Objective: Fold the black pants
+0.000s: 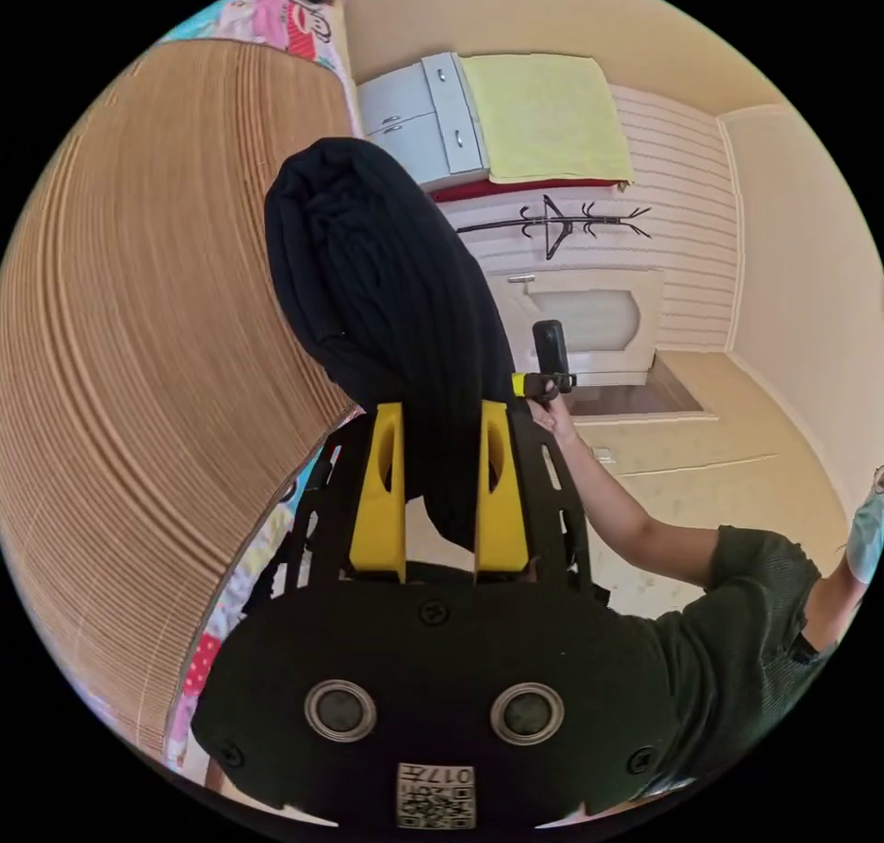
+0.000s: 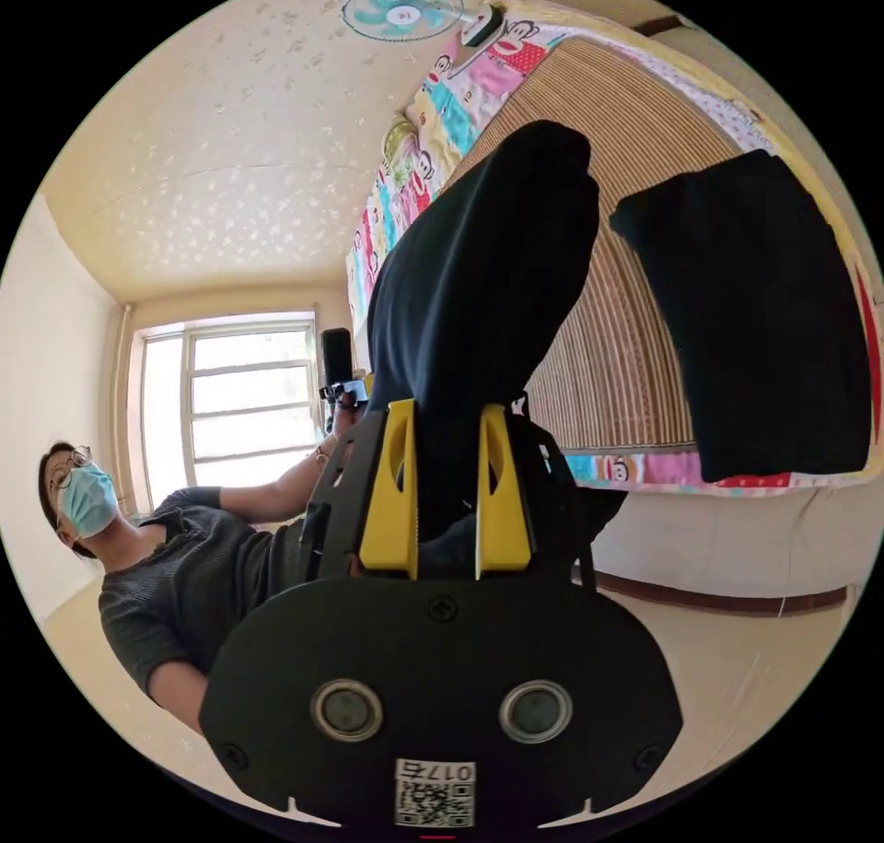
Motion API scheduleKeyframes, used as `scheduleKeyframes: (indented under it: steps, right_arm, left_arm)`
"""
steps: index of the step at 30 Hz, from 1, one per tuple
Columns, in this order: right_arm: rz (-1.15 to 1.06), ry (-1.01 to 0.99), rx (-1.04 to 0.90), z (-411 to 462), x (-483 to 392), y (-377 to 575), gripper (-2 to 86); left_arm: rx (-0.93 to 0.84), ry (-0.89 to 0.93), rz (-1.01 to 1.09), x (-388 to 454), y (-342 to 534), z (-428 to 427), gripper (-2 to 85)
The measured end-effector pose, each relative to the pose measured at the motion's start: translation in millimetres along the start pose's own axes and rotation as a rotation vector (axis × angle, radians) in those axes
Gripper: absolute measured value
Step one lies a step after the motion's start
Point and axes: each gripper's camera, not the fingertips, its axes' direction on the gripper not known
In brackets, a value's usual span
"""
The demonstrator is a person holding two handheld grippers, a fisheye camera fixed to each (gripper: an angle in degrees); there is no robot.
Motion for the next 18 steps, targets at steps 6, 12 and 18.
scheduleKeyframes:
  steps: [6,12,18]
  right_arm:
    - [0.137,0.248,0.078,-76,66,-28,11.3]
    - [0.430,0.624,0.077,-26,138,-12,6.3]
    - [0.196,0.777,0.423,29,42,56,1.6]
  left_arm:
    - [-0.142,-0.053,-0.042,20,-108,135,12.1]
    - [-0.300,-0.171,-0.219,-15,-127,203,6.6]
    - [-0.427,-0.381,-0.245,-45,-84,164,7.6]
